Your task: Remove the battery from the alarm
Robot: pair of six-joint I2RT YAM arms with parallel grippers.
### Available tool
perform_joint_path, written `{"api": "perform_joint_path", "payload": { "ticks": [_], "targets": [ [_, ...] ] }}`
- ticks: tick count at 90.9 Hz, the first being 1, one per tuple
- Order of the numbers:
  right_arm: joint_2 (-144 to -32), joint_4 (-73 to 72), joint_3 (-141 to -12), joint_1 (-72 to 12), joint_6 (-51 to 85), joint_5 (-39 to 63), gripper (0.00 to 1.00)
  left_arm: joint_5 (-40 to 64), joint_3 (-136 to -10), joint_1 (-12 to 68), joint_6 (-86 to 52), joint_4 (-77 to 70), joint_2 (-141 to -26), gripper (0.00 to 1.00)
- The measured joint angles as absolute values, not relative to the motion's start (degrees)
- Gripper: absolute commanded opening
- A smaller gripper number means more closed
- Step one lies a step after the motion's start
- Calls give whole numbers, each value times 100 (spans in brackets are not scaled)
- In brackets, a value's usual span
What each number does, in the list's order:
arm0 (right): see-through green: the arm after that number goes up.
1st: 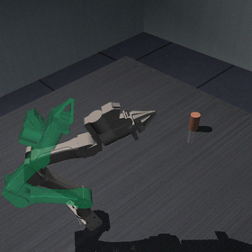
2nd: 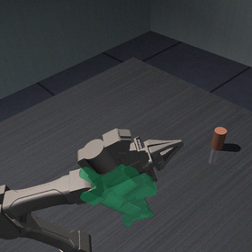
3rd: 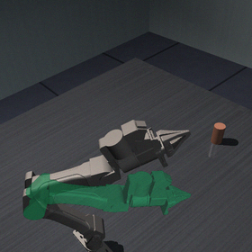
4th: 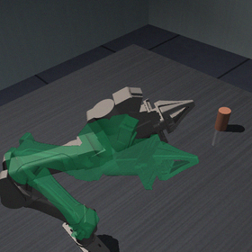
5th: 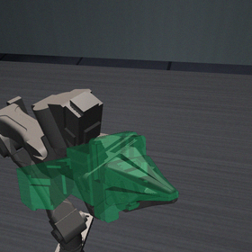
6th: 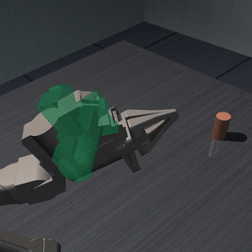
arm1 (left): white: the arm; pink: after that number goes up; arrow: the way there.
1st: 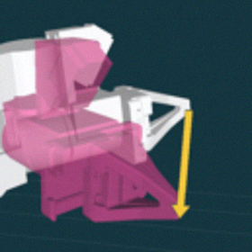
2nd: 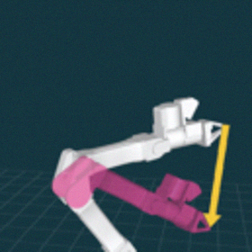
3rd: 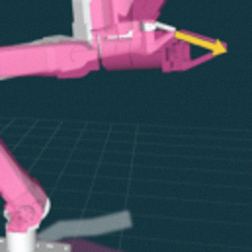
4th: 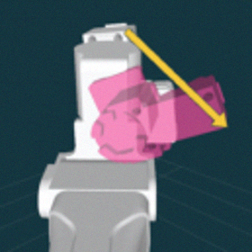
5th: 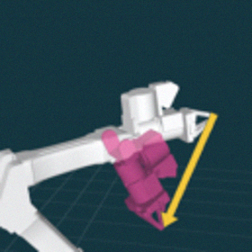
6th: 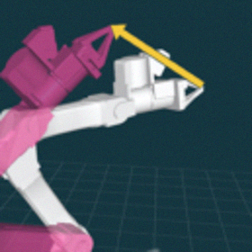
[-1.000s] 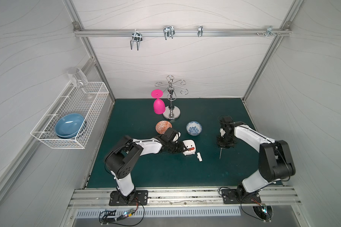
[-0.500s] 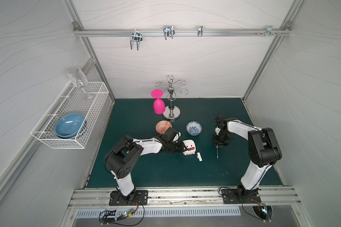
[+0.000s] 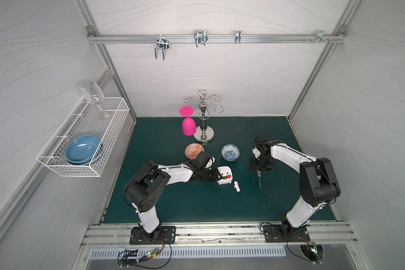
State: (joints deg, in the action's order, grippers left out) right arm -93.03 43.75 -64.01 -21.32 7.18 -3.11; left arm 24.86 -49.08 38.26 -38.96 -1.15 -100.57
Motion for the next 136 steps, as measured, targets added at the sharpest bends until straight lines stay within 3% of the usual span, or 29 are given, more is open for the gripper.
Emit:
{"api": "perform_joint_path", "payload": {
  "ticks": [11,27,64,118,136],
  "targets": [
    [-8597,4101,-6377,-2934,-27,-183,76,2484,-4917,3828,-3892,-97,-10057,50],
    [-8569,3896,-6346,-3616,-1243,668,66,2484,-4917,3828,-3879,-97,-10060,50],
    [-9557,4012,-6611,-4025,-2587,1258,47,2484,-4917,3828,-3874,-97,-10060,50],
    [-9933,4062,-6788,-4062,-2818,878,50,2467,-4950,3833,-3857,-40,-10062,50],
    [-9983,4071,-6827,-4112,-2840,880,35,2464,-4950,3833,-3854,-40,-10062,50]
  ]
}}
